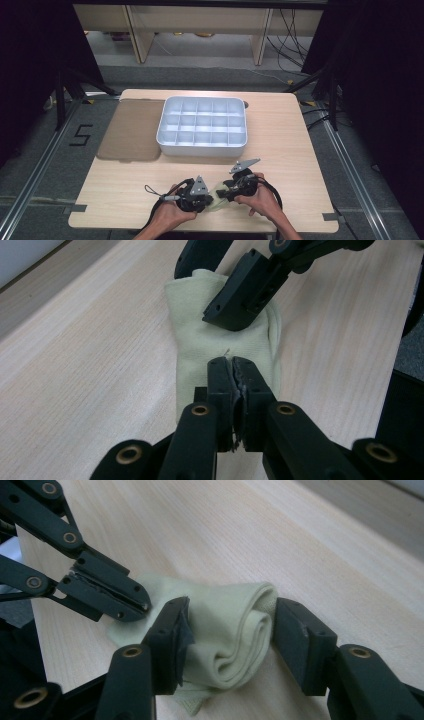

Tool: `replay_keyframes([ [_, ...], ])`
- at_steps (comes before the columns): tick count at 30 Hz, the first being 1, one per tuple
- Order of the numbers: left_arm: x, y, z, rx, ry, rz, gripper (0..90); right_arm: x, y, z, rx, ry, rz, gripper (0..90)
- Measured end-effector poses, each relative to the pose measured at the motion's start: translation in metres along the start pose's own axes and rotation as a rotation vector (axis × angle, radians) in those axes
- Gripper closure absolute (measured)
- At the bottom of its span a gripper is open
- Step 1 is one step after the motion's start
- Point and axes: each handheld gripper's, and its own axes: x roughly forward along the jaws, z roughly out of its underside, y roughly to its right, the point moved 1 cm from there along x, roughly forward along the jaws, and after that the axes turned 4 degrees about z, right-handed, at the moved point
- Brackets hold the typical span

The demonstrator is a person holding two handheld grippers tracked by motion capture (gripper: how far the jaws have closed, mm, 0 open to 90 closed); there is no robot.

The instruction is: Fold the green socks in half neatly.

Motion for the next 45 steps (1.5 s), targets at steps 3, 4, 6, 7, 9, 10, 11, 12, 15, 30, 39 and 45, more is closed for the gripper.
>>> replay_keyframes([
  [3,0.000,-0.001,0.001,0.013,0.002,0.000,85.4,0.002,0.001,0.002,0.006,0.000,-0.015,48.9],
  [4,-0.001,-0.001,0.001,0.012,0.003,-0.002,85.4,0.003,0.000,0.003,0.008,0.000,-0.009,49.0],
  [6,0.000,0.001,0.002,-0.001,0.007,-0.008,85.4,0.003,-0.002,0.003,0.002,0.001,-0.004,49.5],
  [7,-0.001,0.001,0.002,0.008,-0.002,-0.015,85.5,0.004,-0.002,0.003,0.006,0.000,-0.002,49.7],
  [9,-0.001,0.000,0.002,0.013,-0.006,-0.020,85.5,0.004,-0.002,0.003,0.008,-0.002,-0.004,51.5],
  [10,0.000,0.001,0.002,0.007,0.004,-0.008,85.5,0.004,-0.003,0.003,0.008,-0.004,-0.014,53.8],
  [11,-0.001,0.000,0.002,0.012,-0.002,-0.006,85.4,0.004,-0.004,0.004,0.008,-0.003,-0.029,59.1],
  [12,0.000,0.000,0.002,0.014,0.003,-0.005,85.4,0.004,-0.004,0.004,0.008,-0.003,-0.029,59.1],
  [15,0.000,0.000,0.003,0.009,0.006,-0.005,85.4,0.005,-0.002,0.005,0.042,0.011,-0.060,64.8],
  [30,-0.035,-0.008,0.023,-0.099,0.079,0.012,48.0,0.003,-0.002,0.006,0.075,0.025,-0.068,71.2],
  [39,-0.055,-0.021,0.046,-0.175,0.093,-0.034,37.0,0.002,-0.001,0.003,0.061,0.026,-0.075,72.3],
  [45,-0.063,-0.027,0.058,-0.225,0.059,-0.049,29.7,-0.001,-0.002,0.002,0.059,0.035,-0.072,72.6],
])
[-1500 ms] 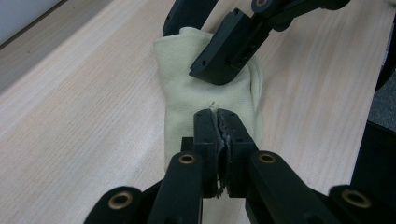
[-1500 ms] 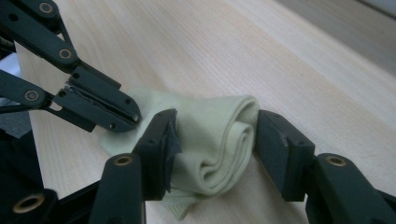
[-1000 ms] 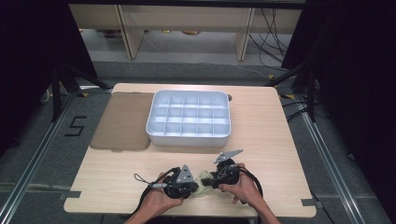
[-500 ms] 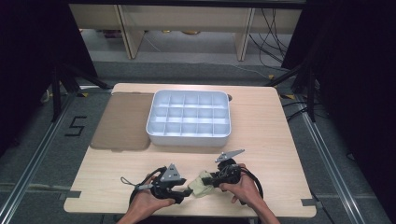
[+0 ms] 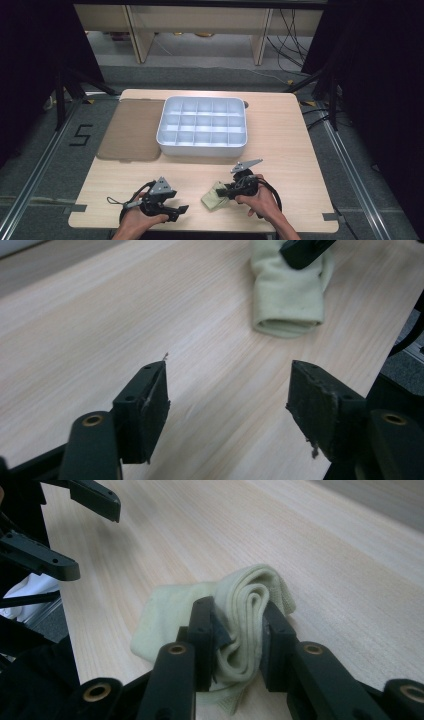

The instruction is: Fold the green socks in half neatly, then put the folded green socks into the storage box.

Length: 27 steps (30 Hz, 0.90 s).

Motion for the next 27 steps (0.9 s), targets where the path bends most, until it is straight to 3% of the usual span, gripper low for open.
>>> replay_keyframes([
  [3,-0.001,-0.003,0.002,-0.007,-0.004,-0.008,25.5,-0.002,0.000,0.000,0.001,0.004,0.008,72.6],
  [5,-0.001,-0.005,0.004,-0.035,-0.003,-0.025,24.0,-0.003,0.000,0.000,-0.002,0.010,0.010,72.7],
  [6,-0.002,-0.007,0.005,-0.021,-0.011,-0.057,21.7,-0.003,-0.001,-0.001,-0.005,0.010,0.008,72.7],
  [9,-0.002,-0.009,0.005,-0.018,-0.022,-0.076,21.2,-0.004,-0.001,-0.001,-0.006,0.010,0.013,72.7],
  [11,-0.002,-0.011,0.006,-0.017,-0.020,-0.095,21.0,-0.005,-0.003,-0.001,0.014,0.011,-0.007,72.7],
  [12,-0.003,-0.013,0.006,0.003,-0.030,-0.089,20.4,-0.006,-0.003,-0.001,0.009,0.012,-0.010,72.7],
  [13,-0.003,-0.013,0.006,0.000,-0.027,-0.089,20.2,-0.007,-0.002,-0.002,-0.005,0.019,0.005,72.7],
  [14,-0.002,-0.013,0.006,-0.023,-0.020,-0.093,20.2,-0.007,-0.002,-0.002,-0.003,0.017,-0.010,72.7],
  [17,-0.001,-0.015,0.007,-0.019,-0.029,-0.101,20.1,-0.012,0.000,-0.003,-0.035,0.028,0.030,72.7],
  [20,-0.001,-0.016,0.007,0.004,-0.034,-0.104,20.0,-0.017,-0.001,-0.003,-0.004,0.028,0.035,72.7],
  [22,-0.002,-0.015,0.006,0.013,-0.038,-0.099,20.0,-0.021,0.000,-0.005,-0.021,0.035,0.036,72.7],
  [25,0.000,-0.014,0.007,-0.005,-0.028,-0.102,20.0,-0.026,0.000,-0.007,-0.041,0.037,0.064,72.7],
  [27,-0.002,-0.014,0.007,0.015,-0.032,-0.101,20.0,-0.028,0.000,-0.008,-0.047,0.036,0.073,72.7],
])
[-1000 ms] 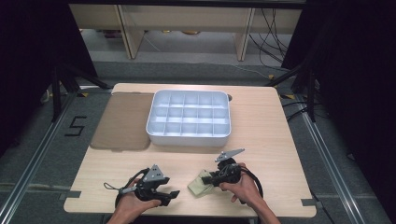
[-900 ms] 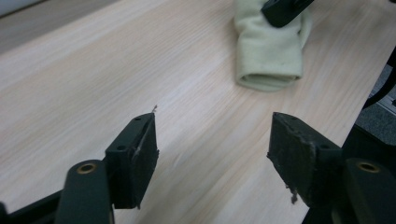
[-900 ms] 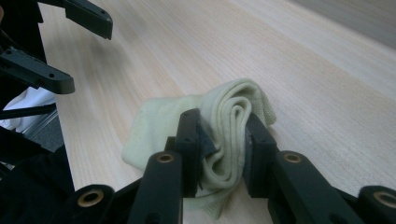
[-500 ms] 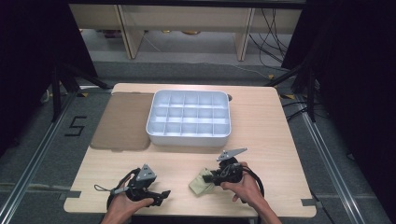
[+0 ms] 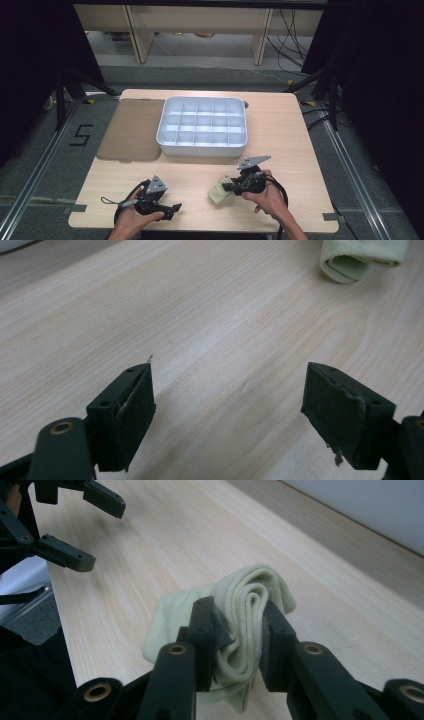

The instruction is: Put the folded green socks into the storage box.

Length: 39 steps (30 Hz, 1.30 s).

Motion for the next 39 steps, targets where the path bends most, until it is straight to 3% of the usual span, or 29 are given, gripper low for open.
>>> replay_keyframes([
  [1,0.001,0.001,0.000,-0.017,0.008,0.003,20.0,-0.001,-0.001,0.000,0.018,-0.005,-0.012,72.7],
  [2,0.001,0.001,0.001,-0.019,0.008,0.005,20.0,-0.002,0.000,-0.001,0.003,0.002,0.006,72.7],
  [6,-0.001,0.000,0.000,0.009,0.005,-0.008,20.0,-0.005,-0.001,-0.003,-0.009,0.005,0.016,72.7],
  [8,0.000,0.000,0.000,-0.012,0.008,-0.006,20.0,-0.006,-0.001,-0.004,-0.012,0.001,0.006,72.7],
  [12,-0.002,-0.001,0.000,0.004,0.004,-0.011,20.0,-0.008,0.001,-0.005,-0.014,0.001,0.013,72.7],
  [20,-0.002,-0.001,-0.001,-0.001,0.004,-0.017,20.0,-0.012,0.003,-0.007,-0.015,-0.013,0.024,72.7],
  [23,-0.002,-0.001,-0.001,0.003,0.002,-0.010,20.0,-0.016,0.004,-0.012,-0.017,-0.015,0.026,72.7],
  [24,-0.002,-0.001,-0.001,0.004,0.002,-0.008,20.0,-0.018,0.003,-0.014,0.005,-0.020,0.022,72.7],
  [29,-0.002,-0.001,-0.001,0.006,0.001,-0.008,20.0,-0.026,0.010,-0.025,-0.032,-0.014,0.055,72.7],
  [34,-0.001,0.000,-0.001,-0.010,-0.004,-0.003,20.0,-0.033,0.012,-0.034,-0.019,-0.046,0.052,72.7],
  [39,-0.001,-0.001,-0.001,0.008,-0.002,-0.006,20.0,-0.036,0.016,-0.045,-0.022,-0.050,0.055,72.7],
])
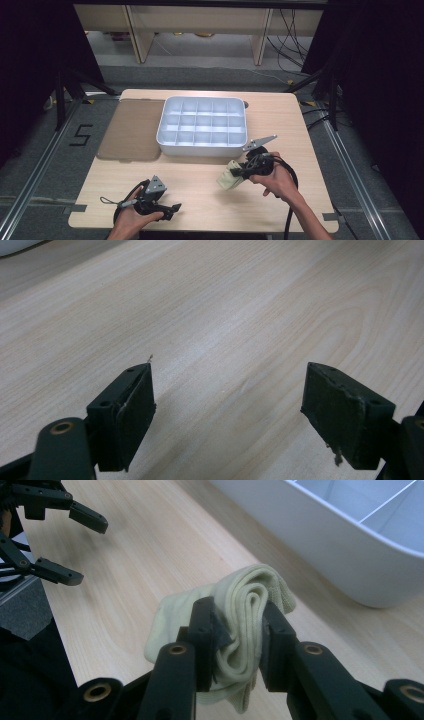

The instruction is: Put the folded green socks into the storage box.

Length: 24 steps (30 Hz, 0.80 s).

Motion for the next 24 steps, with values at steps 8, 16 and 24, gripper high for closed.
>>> replay_keyframes([
  [8,0.002,0.002,0.001,-0.014,-0.010,0.016,20.0,-0.012,0.007,-0.018,-0.002,-0.047,0.002,72.7],
  [16,0.000,0.002,0.000,0.004,-0.010,0.007,20.0,-0.022,0.014,-0.037,0.031,-0.081,-0.002,72.7],
  [24,0.000,0.002,-0.001,0.010,-0.004,0.011,17.9,-0.026,0.021,-0.053,0.045,-0.095,0.044,72.6],
])
